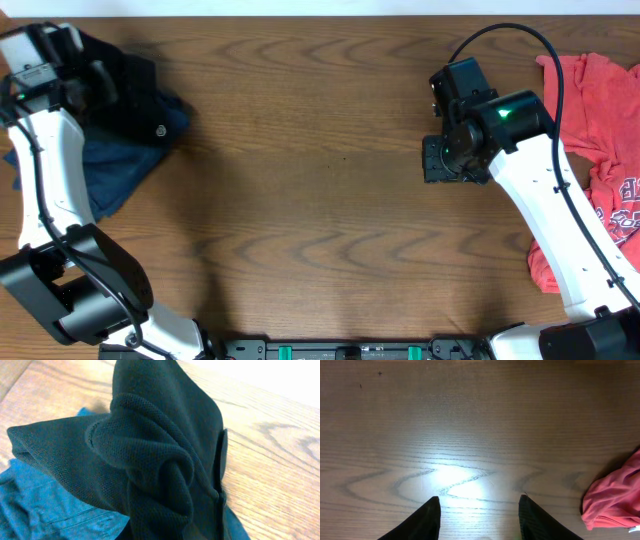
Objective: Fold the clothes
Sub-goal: 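Open the left gripper and release the shirt on the navy pile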
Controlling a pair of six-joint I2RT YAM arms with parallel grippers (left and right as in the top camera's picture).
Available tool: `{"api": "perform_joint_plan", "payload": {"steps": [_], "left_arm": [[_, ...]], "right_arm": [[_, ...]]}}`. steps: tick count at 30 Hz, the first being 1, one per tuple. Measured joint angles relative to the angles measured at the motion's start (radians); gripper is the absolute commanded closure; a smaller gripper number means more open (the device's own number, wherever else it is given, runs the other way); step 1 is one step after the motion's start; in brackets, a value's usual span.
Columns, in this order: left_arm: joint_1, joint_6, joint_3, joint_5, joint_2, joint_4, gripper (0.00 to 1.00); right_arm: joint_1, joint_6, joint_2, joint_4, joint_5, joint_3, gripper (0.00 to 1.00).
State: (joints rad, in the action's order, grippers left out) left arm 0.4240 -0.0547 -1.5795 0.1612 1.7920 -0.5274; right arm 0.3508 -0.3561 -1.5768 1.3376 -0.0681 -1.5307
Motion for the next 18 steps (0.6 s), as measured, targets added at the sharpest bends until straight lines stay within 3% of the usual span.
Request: {"api": "perform_joint_plan", "payload": {"steps": [1, 2, 3, 4, 5, 18], "left_arm": [[0.007, 0.004, 0.000, 0.000, 0.003, 0.000, 0.93], [0.016, 0.008, 0.000, 0.000, 0.008, 0.000, 0.83], [0.024, 0.008, 0.000, 0.000, 0.014, 0.000, 0.59], [0.032, 0.011, 0.000, 0.000, 0.021, 0.000, 0.26], [0.037, 0.015, 0.000, 0.000, 0.028, 0.000, 0.01], [0.169, 0.115, 0.001, 0.026, 0.043, -0.001, 0.02]], "right_arm": [[0.000, 0.000, 0.000, 0.000, 0.000, 0.000, 0.51], [0.000, 0.000, 0.000, 0.001, 0.000, 0.000, 0.51], [0.000, 0.000, 0.000, 0.001, 0.000, 0.000, 0.51], [0.000, 0.000, 0.000, 0.001, 0.000, 0.000, 0.51], [0.000, 0.000, 0.000, 0.001, 0.000, 0.000, 0.51], [-0.006, 0.000, 0.000, 0.004, 0.000, 0.000, 0.50]]}}
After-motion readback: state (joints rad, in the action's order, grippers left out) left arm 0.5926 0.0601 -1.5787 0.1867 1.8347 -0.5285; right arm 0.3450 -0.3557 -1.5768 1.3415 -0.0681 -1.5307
